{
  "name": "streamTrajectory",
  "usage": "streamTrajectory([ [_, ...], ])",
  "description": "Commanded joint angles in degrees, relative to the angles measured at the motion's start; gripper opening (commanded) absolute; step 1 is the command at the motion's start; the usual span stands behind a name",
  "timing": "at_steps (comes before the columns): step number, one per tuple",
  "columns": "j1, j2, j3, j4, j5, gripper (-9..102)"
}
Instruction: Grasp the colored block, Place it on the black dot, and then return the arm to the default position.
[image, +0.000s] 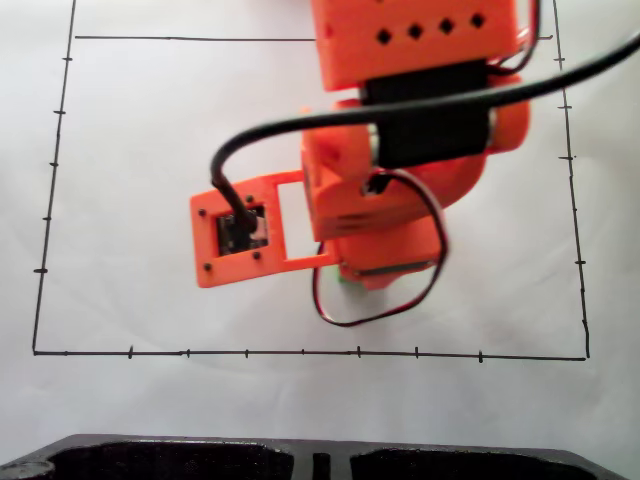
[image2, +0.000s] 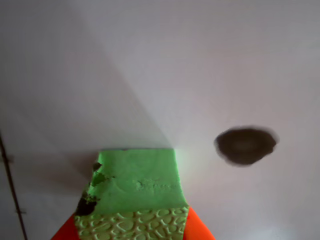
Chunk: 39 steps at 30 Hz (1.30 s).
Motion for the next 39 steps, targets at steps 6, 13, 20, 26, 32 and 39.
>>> streamTrajectory([
  [6,1.4,11.5,3.4,2.1,-3.3,7],
  [13,5.1,21.7,13.3,2.9,-7.0,7],
  [20,8.1,26.5,21.5,1.2,-8.6,7],
  [26,7.8,25.0,22.8,0.0,-8.2,7],
  [32,6.6,24.4,23.6,-0.5,-7.6,8],
  [39,5.7,23.5,24.8,-1.4,-7.4,12],
])
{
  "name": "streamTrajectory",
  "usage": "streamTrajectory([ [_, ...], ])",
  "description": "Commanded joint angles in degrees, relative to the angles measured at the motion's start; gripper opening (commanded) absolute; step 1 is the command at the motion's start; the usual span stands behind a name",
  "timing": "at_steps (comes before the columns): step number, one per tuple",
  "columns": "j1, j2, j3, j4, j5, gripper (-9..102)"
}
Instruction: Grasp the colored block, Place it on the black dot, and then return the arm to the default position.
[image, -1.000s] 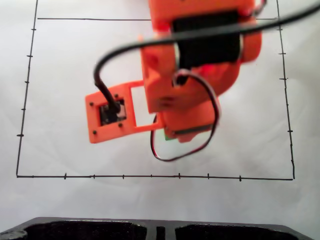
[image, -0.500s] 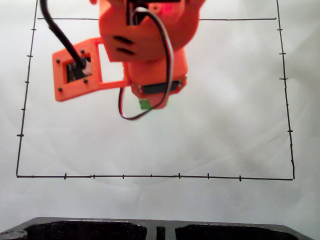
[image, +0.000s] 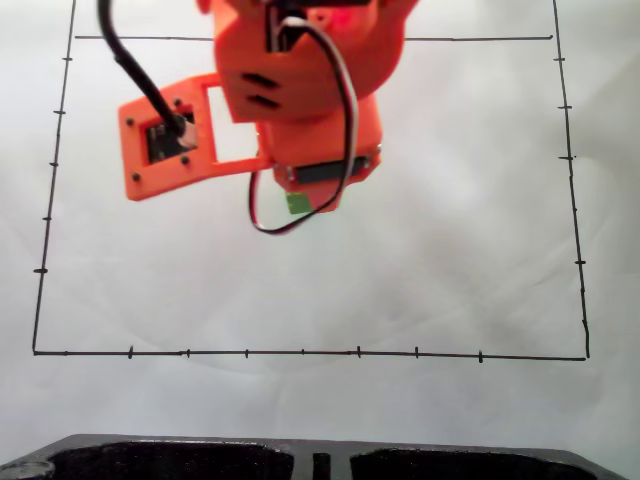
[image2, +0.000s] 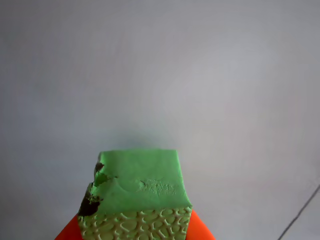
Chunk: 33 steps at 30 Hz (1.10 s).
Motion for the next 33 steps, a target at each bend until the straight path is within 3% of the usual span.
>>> streamTrajectory([
  [1,-0.1,0.4,0.0,-0.4,0.4,13],
  [13,0.1,1.6,1.8,-0.1,-0.5,38],
  [33,7.2,31.6,3.4,14.7,-12.3,44],
])
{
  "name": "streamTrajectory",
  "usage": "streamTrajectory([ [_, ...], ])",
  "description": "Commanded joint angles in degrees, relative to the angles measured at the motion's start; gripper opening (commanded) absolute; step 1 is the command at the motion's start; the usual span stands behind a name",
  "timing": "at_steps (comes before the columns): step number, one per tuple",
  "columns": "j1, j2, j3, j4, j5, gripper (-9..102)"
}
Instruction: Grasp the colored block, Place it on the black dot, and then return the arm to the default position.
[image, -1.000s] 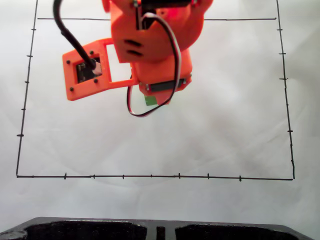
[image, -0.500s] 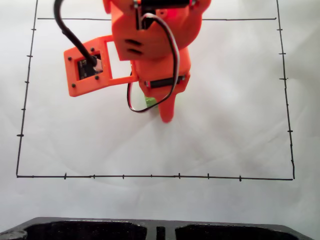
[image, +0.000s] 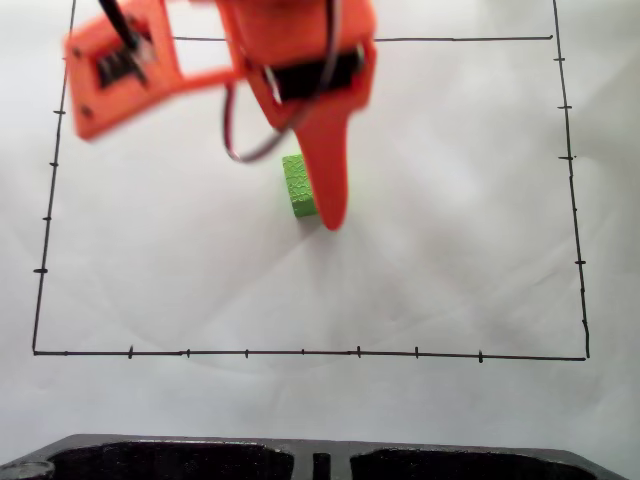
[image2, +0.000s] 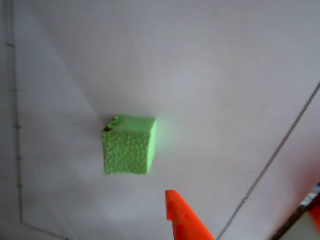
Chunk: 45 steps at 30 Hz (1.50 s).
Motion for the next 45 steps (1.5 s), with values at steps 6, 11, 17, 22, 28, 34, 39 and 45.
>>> streamTrajectory([
  [6,7.5,20.9,9.1,1.4,-8.4,42],
  [11,9.4,30.3,16.3,1.6,-11.1,30],
  [17,11.2,42.0,25.0,0.0,-10.8,12],
  [22,12.2,49.8,31.4,-0.2,-10.2,0],
  [28,11.8,59.4,38.1,-1.5,-8.5,0],
  [34,12.0,62.4,43.2,-6.5,-4.7,0],
  [39,10.8,62.4,46.7,-11.9,-1.7,0],
  [45,11.2,62.5,49.7,-13.5,-0.7,0],
])
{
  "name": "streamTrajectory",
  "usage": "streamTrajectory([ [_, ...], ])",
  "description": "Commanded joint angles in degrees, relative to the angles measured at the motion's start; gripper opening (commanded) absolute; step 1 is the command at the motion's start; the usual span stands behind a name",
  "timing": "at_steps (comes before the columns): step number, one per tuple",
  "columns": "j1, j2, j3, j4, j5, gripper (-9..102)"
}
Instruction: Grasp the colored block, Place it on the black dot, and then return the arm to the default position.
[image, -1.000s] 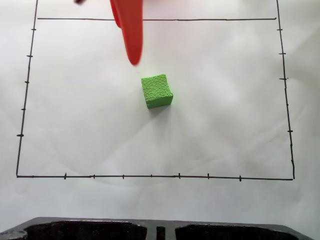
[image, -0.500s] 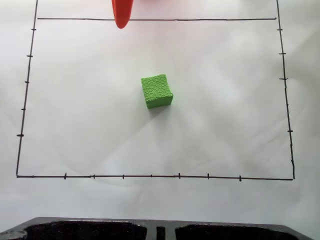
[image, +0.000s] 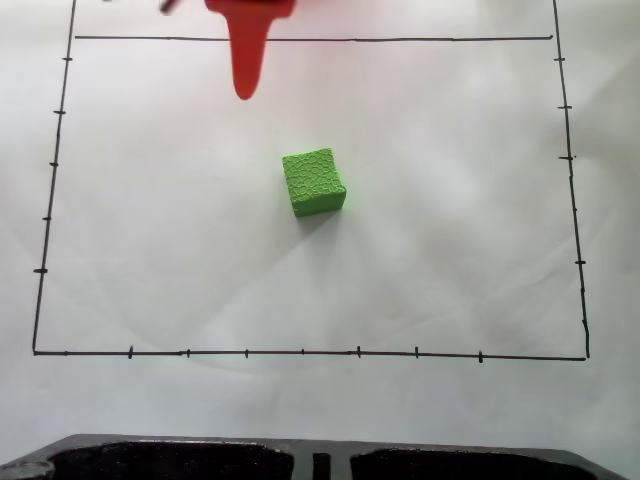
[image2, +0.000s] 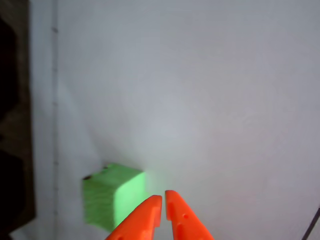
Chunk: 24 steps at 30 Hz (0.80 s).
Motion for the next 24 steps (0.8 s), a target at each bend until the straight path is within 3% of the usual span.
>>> streamTrajectory([
  [1,0.9,0.7,-0.4,0.0,1.3,0],
  [24,0.0,0.8,0.0,-1.1,4.6,0],
])
